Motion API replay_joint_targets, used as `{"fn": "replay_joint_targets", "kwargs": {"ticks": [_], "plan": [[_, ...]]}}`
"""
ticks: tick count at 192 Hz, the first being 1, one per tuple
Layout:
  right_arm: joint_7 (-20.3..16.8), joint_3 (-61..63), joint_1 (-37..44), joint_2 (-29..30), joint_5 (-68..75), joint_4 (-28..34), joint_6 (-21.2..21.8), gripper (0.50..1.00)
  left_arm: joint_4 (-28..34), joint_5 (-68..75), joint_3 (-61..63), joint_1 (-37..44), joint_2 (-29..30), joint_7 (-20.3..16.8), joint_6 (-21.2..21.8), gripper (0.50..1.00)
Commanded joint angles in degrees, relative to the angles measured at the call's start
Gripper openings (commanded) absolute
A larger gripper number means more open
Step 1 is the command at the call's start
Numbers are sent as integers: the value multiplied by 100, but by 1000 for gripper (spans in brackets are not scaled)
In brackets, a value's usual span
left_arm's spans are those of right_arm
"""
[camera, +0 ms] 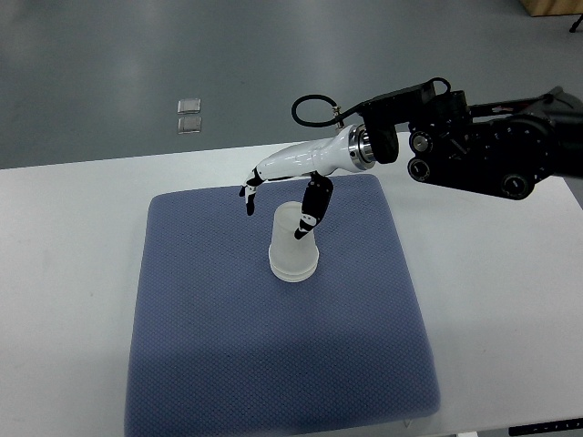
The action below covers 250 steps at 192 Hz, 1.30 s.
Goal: Stack paper cups
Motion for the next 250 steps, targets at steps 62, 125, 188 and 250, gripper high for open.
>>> {"fn": "replay_joint_targets", "kwargs": {"ticks": [62, 125, 188, 250], "plan": [[9, 1235, -277, -480, 141, -636, 84, 921, 1, 0, 0, -3, 0, 4, 0, 1000], [-26, 1753, -1156, -225, 2856, -1708, -13, 919, 1, 0, 0, -3, 0, -4, 0, 1000], [-61, 2298, -1455, -5, 5432, -1769, -910, 921, 1, 0, 0, -3, 0, 4, 0, 1000], [-52, 2483, -1965, 232, 7699, -1849, -2377, 919, 1, 0, 0, -3, 0, 4, 0, 1000]]}}
